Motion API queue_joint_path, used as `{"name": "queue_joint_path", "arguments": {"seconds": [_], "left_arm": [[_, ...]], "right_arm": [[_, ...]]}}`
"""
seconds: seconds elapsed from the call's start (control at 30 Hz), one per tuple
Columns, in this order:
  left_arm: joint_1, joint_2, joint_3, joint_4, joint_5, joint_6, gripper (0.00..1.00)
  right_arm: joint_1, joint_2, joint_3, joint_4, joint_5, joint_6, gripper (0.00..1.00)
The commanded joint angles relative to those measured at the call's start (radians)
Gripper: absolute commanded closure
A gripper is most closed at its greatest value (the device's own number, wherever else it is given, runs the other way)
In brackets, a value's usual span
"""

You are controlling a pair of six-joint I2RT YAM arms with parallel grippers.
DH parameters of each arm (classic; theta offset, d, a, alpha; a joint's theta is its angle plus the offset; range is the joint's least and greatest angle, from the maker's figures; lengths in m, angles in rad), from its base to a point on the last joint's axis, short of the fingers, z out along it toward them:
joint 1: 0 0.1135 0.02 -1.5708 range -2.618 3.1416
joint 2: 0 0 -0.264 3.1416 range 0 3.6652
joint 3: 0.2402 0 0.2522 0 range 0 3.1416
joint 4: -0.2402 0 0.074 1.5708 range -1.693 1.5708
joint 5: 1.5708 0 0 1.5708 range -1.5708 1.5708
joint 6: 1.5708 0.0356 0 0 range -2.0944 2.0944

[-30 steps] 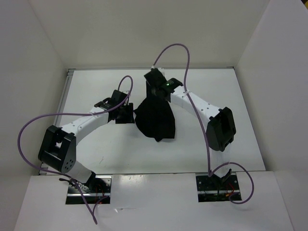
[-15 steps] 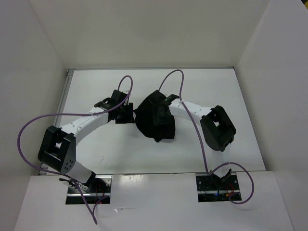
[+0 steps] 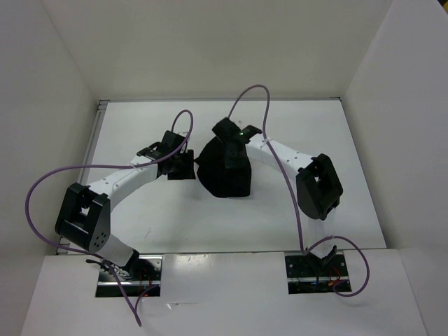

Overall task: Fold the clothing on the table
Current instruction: Flatten the skirt out

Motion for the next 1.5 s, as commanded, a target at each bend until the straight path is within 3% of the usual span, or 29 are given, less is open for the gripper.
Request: {"name": "queue_joint_path", "arguments": {"seconds": [0.0,0.13,0.2,0.3,0.37,0.57,0.63,0.7,0.8,0.87,1.07,1.2,1.47], "left_arm": [[0.006,-0.025,0.008,0.004,-0.025,0.013,0.42],[0.015,-0.025,0.017,0.004,-0.025,0.013,0.42],[0.015,-0.025,0.005,0.004,-0.025,0.013,0.42],[0.015,-0.035,-0.005,0.004,-0.016,0.013,0.42],[0.015,-0.035,-0.005,0.004,-0.016,0.004,0.42],[0.015,-0.035,-0.005,0.013,-0.016,0.004,0.42],[0.015,-0.026,-0.005,0.013,-0.025,0.004,0.42],[0.015,-0.025,-0.005,0.013,-0.025,0.004,0.42],[0.015,0.005,0.004,0.013,-0.002,0.004,0.42],[0.015,0.033,0.005,0.036,0.044,0.004,0.42],[0.015,0.071,0.026,0.054,0.134,0.022,0.42],[0.015,0.071,0.026,0.054,0.145,0.032,0.42],[0.015,0.071,0.017,0.054,0.145,0.032,0.42]], "right_arm": [[-0.006,-0.035,0.247,-0.016,0.123,-0.079,1.00],[-0.006,0.056,0.589,-0.035,0.178,-0.161,1.00],[-0.006,0.042,0.686,-0.045,0.168,-0.198,1.00],[-0.017,-0.007,0.686,-0.031,0.154,-0.198,1.00],[-0.029,-0.059,0.576,-0.020,0.141,-0.176,1.00],[-0.039,-0.304,-0.011,-0.009,0.052,0.029,1.00],[-0.039,-0.376,-0.207,-0.066,-0.038,0.078,0.89],[-0.039,-0.473,-0.327,-0.115,-0.108,0.149,0.63],[-0.039,-0.539,-0.317,-0.196,-0.048,0.189,0.49],[-0.039,-0.529,-0.291,-0.197,-0.003,0.189,0.48],[-0.048,-0.381,-0.283,-0.018,0.016,0.143,0.48],[-0.048,-0.234,-0.251,0.010,0.036,0.098,0.48],[-0.039,-0.142,-0.280,0.087,-0.006,0.060,0.49]]}}
